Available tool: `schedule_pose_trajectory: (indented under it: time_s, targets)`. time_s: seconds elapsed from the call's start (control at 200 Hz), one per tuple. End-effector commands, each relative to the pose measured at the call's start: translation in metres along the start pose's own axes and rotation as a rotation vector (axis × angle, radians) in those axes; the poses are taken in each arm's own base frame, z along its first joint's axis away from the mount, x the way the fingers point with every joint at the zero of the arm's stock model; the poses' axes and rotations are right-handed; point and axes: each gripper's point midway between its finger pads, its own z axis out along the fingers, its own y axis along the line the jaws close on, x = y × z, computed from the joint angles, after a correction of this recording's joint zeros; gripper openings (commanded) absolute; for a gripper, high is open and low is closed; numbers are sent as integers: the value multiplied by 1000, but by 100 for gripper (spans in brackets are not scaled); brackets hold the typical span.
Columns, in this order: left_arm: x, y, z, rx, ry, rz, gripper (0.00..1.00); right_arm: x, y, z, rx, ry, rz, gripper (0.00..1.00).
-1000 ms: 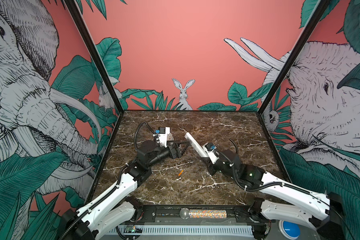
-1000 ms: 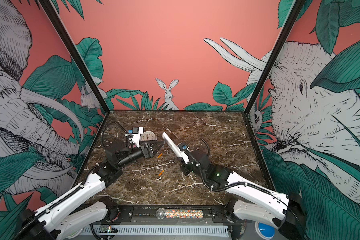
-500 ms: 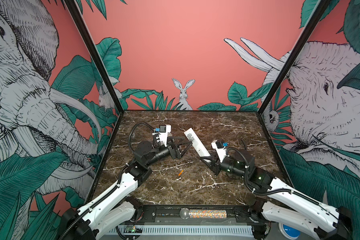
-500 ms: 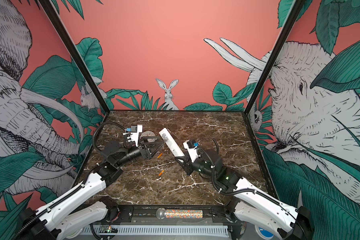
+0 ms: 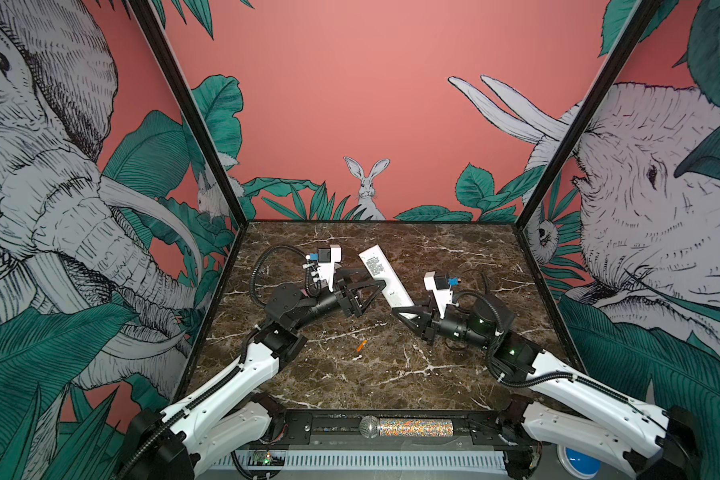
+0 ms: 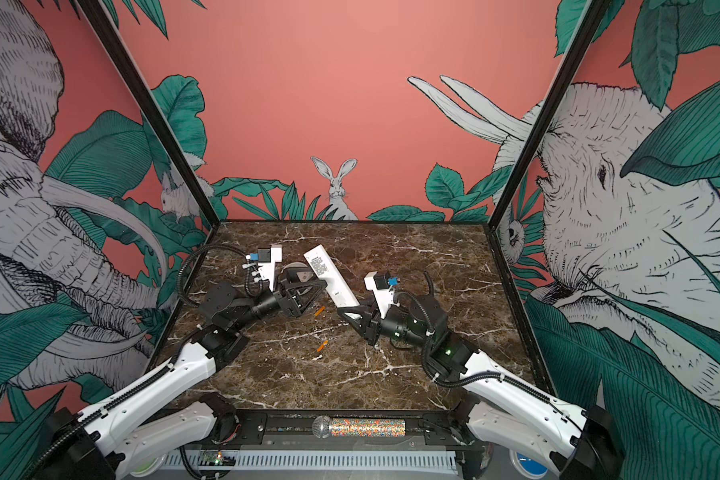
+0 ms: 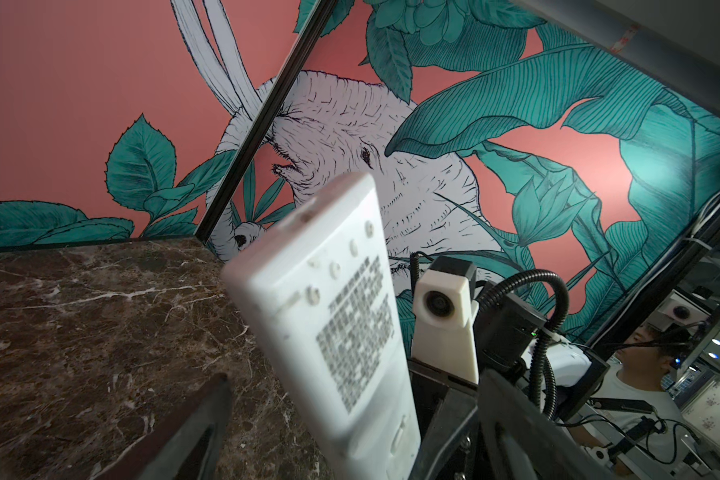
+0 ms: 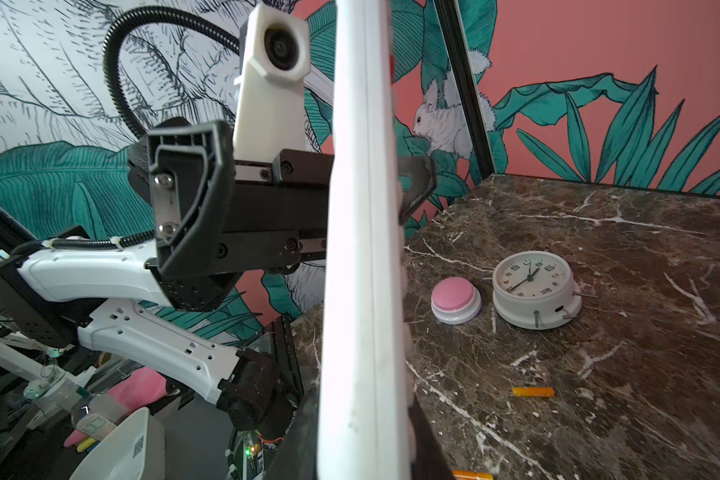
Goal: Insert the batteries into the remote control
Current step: 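Hold the white remote upright between both grippers, back facing the left gripper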
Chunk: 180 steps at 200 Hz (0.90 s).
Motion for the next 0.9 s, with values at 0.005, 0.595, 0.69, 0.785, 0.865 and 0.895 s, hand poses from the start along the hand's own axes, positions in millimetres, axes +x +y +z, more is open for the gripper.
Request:
schedule_pose_trajectory:
  time_s: [0.005, 0.595, 0.69, 0.785, 0.865, 0.895]
  targets:
    - [-13, -19, -2, 75, -59, 38, 89, -29, 21, -5, -101, -111, -16, 0]
    - [-20, -30, 14, 147, -78, 46, 73, -32, 27, 3, -185, -123, 50, 0]
    - [-20, -31, 13, 153, -83, 47, 69, -30, 28, 5, -193, -110, 60, 0]
    - [-22, -33, 13, 157, -85, 46, 63, -29, 29, 6, -201, -106, 65, 0]
    - [-23, -35, 12, 161, -88, 49, 58, -28, 29, 6, -206, -100, 65, 0]
    - [-23, -35, 12, 161, -89, 50, 57, -28, 29, 7, -206, -97, 66, 0]
